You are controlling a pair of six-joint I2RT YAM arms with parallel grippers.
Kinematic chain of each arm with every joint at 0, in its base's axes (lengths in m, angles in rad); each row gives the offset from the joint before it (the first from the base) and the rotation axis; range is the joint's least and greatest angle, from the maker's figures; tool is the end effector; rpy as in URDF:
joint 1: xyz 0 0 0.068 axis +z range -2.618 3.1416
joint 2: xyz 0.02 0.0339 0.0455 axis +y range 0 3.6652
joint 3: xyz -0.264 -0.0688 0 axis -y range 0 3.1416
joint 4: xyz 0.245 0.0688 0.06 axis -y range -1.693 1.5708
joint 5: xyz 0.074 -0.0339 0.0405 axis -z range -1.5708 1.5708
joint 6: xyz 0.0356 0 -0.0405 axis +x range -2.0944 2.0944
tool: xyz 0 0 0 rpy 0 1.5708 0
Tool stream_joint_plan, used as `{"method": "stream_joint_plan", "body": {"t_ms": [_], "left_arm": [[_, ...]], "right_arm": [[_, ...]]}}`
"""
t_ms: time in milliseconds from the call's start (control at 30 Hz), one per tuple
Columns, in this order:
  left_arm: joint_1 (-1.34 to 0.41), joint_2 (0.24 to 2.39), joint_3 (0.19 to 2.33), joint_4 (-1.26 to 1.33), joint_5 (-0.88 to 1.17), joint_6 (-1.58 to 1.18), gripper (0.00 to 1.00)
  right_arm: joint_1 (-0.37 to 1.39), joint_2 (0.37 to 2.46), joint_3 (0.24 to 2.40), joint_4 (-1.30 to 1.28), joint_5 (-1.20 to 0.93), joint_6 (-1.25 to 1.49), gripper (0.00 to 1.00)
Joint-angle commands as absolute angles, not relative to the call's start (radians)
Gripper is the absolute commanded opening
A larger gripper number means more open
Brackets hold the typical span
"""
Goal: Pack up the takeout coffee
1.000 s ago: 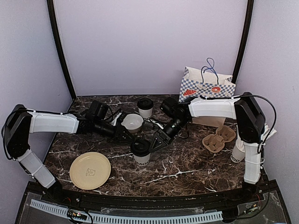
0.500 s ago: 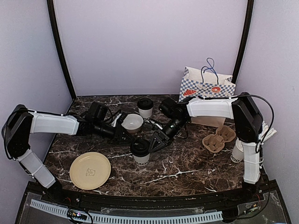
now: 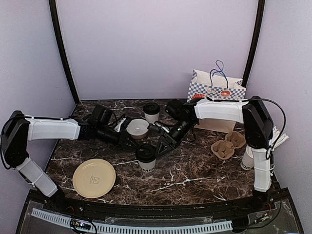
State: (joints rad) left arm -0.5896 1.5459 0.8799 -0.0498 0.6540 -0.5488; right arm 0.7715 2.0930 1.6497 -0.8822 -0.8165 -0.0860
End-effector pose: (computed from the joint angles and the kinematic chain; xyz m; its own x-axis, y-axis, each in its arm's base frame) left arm 0.2542 -0.1961 0.2061 -0.8946 0.1003 -0.4355 0.4175 0.5354 -0.7342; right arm 0.2849 0.3133 0.1960 -0.6409 -0.7054 -0.3027 -0.6618 0.3081 0.6835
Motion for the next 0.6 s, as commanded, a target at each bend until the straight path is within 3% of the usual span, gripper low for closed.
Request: {"method": "stream_joint_plan", "body": {"t_ms": [0,400,567], "left_arm": [[-0.597,1.489,0.936,-0.164,0.601,-0.503,0.27],[-0.6,1.417,1.055,-0.214,0.527,-0.426,0.5],[-0.688,1.398,1.109,-0.301,0.389,-0.169,0.61]], "right_arm": [[0.754,2.089,1.707,-0.911,-0.811,-0.172,0.62],[0.731,1.983,1.692,-0.95,-0.754,-0.234,0.68],[0.684,1.884,1.629,-0.925,-0.693,-0.298,0.68]]}}
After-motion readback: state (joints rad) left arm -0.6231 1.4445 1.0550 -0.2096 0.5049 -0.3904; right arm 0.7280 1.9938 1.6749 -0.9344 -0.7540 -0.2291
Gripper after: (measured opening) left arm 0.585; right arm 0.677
